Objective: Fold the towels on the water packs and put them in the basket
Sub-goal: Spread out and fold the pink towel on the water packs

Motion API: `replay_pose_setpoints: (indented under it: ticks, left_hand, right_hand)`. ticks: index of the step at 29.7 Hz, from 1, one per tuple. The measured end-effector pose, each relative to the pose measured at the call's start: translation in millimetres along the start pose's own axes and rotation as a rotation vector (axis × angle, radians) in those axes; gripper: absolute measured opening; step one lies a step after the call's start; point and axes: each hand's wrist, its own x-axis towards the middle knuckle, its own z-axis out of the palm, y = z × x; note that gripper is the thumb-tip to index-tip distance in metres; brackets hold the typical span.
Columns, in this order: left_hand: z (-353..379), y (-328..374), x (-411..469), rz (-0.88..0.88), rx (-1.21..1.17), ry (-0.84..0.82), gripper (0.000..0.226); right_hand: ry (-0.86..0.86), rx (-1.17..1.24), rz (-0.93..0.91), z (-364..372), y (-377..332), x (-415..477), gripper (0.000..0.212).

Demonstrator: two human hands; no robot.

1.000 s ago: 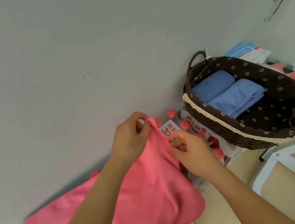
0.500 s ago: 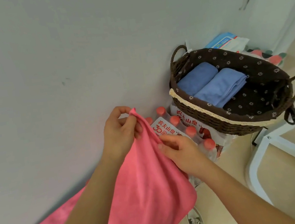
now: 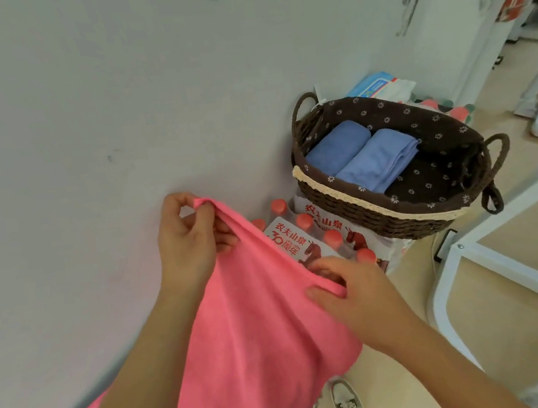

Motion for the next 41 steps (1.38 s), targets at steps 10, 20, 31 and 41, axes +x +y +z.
replay_pose_setpoints:
  ticks: [10,20,31,41]
  left_hand:
    - [51,-52,43,0.130,0.435,-0.024,0.009]
    - [87,-90,53,0.191,0.685,-0.150,0.011]
    - [78,-105,12,0.525,1.050,-0.468,0.058]
    - [71,-101,-22,0.282,1.325,-0.628,0.070]
  right_hand:
    - [-0.025,0.418,0.536,-33,81,-4,0.040]
    - [0.139,0.603,0.756,-26,114,8,0.043]
    - [0.359,-0.312,0.068,-12,96,9,0.030]
    - [-0.032,-0.768,-0.112,14,91,18,0.070]
